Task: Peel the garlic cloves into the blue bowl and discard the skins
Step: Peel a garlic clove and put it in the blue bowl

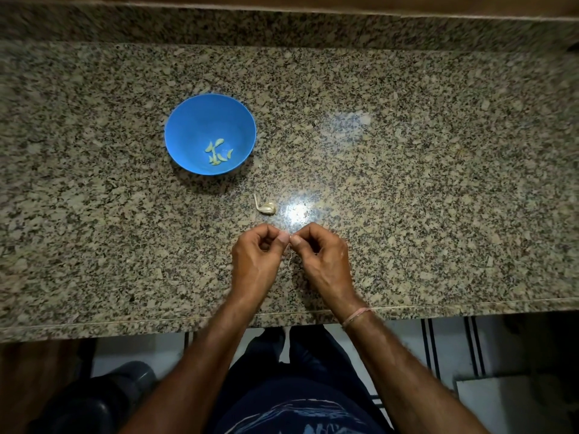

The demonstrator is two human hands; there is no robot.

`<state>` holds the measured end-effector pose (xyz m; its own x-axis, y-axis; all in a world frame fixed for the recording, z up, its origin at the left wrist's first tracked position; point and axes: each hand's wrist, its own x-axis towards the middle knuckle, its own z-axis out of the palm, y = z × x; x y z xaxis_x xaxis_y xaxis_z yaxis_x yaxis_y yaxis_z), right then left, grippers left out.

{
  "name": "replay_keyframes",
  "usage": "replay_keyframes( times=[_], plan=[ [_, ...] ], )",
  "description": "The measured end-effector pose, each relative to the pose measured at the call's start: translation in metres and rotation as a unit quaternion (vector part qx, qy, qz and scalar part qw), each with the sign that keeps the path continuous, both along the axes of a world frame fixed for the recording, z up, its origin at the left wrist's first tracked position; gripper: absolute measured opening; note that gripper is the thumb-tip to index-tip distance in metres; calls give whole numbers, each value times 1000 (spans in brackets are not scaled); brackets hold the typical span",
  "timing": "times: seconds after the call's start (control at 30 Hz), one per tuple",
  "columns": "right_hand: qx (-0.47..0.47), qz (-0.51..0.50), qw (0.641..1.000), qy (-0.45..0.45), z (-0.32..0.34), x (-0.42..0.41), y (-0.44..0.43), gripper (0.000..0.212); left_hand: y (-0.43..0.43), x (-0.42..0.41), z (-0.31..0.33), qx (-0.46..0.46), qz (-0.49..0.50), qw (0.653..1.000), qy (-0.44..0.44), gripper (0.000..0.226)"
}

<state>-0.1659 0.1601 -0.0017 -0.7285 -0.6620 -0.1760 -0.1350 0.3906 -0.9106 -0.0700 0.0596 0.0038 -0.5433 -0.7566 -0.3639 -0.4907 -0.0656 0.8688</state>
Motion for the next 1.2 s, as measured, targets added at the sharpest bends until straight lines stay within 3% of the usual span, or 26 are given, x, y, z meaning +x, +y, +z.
replay_keyframes(
  times=[0.1, 0.23, 0.3, 0.37, 0.47, 0.53, 0.6, 0.63, 0.7, 0.73, 0.77, 0.8, 0.87, 0.9, 0.93, 0.97, 1.03, 1.1, 1.17, 1.2],
  plan=[
    [8, 25, 999, 18, 4, 1, -1, 21, 5, 0, 2, -36, -30, 999, -14, 25],
    [36, 82, 982, 165, 1, 0, -1, 21, 8, -1, 8, 152, 13, 988, 6, 35],
    [57, 99, 971, 212, 1, 2, -1, 22, 8, -3, 12, 191, -3, 982, -16, 34],
    [65, 104, 980, 159, 6, 5, 0, 25, 9, -3, 12, 104, -50, 993, -38, 33],
    [58, 59, 995, -52, 19, 7, -4, 32, 13, 3, 10, -48, -95, 994, -21, 30],
    [88, 41, 988, -122, 21, 5, -6, 34, 16, 2, 10, -102, -112, 988, -29, 29],
    [83, 59, 993, -60, 17, 5, -4, 33, 14, -1, 10, -30, -89, 994, -54, 32],
    [82, 84, 993, 19, 14, 4, -2, 32, 11, -2, 12, 78, -57, 994, -44, 34],
    [94, 140, 973, 156, 10, 1, 0, 31, 9, -4, 19, 306, 10, 952, 0, 39],
    [96, 147, 970, 165, 9, -1, -1, 31, 10, -5, 21, 320, 11, 947, 2, 39],
    [97, 135, 979, 122, 11, -3, -2, 32, 13, -7, 22, 257, -9, 966, -16, 38],
    [89, 101, 991, 19, 13, -5, -3, 34, 16, -8, 20, 134, -39, 989, -45, 34],
    [57, 34, 964, -256, 20, -8, -4, 36, 21, -11, 17, -99, -74, 990, -70, 27],
    [52, 18, 939, -339, 22, -10, -4, 37, 25, -14, 18, -135, -78, 986, -64, 25],
    [59, 18, 935, -350, 23, -11, -3, 37, 27, -17, 20, -116, -70, 989, -59, 25],
    [65, 35, 954, -290, 21, -11, -2, 37, 27, -20, 21, -39, -42, 997, -46, 26],
    [63, 95, 992, -49, 11, -14, 3, 33, 25, -25, 22, 187, 27, 982, -12, 31],
    [45, 152, 980, 119, 0, -20, 7, 29, 21, -26, 21, 332, 63, 941, 5, 37],
    [36, 189, 964, 185, -7, -26, 9, 27, 19, -25, 18, 359, 68, 931, -1, 39],
    [31, 192, 962, 190, -9, -27, 9, 25, 21, -24, 20, 320, 55, 946, -21, 38]
  ],
)
